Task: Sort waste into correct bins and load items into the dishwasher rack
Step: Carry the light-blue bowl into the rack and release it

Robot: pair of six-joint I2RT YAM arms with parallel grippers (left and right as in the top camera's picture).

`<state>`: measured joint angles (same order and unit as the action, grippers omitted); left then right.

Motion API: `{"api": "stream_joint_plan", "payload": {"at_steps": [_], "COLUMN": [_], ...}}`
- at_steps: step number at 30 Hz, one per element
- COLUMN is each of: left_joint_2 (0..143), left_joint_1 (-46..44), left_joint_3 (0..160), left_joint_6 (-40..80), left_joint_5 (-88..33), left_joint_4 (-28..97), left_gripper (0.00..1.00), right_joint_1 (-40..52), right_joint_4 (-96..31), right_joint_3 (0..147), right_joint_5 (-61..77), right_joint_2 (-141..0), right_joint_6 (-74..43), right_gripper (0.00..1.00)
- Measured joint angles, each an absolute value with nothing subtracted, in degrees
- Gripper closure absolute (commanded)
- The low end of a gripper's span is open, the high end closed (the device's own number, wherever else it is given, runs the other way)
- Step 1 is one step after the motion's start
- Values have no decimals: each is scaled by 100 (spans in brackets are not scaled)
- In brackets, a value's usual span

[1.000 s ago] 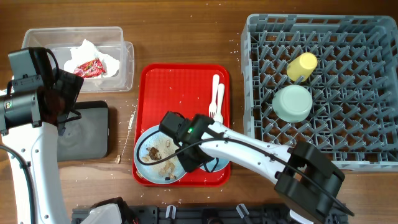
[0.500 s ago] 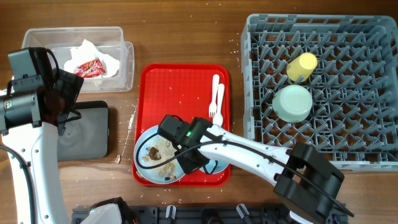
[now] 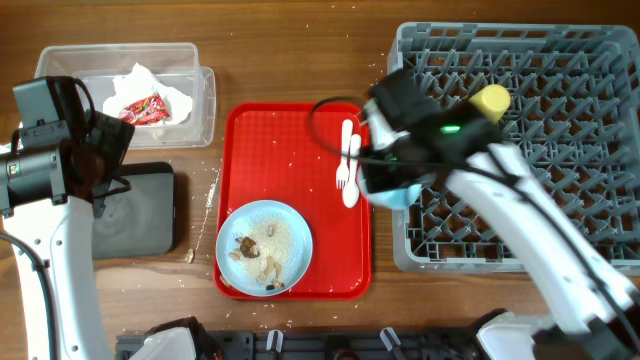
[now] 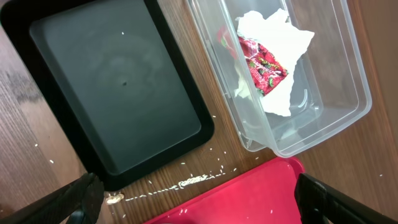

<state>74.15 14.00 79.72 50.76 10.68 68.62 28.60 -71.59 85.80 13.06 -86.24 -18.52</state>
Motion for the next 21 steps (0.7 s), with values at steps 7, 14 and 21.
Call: {"api": "stream_joint_plan", "payload": {"at_steps": [7, 14, 21], "left_joint_2": [7415, 7415, 7415], "left_joint_1": [1400, 1400, 1400], "left_joint_3": [7972, 7970, 7970], "left_joint_6": [5076, 5076, 5076], "left_joint_5": [1068, 1068, 1068], "left_joint_4": [6862, 6860, 6862], "left_gripper": [0, 0, 0], "right_joint_1": [-379, -1393, -1393], "right_joint_4": [-8053, -8930, -8586], "right_joint_3": [8525, 7072, 6023], "right_joint_5": [3741, 5870, 6219], "right_joint_2": [-7863, -7876, -7985], "right_joint_6": [270, 2130, 2405], "right_gripper": [96, 96, 96]}}
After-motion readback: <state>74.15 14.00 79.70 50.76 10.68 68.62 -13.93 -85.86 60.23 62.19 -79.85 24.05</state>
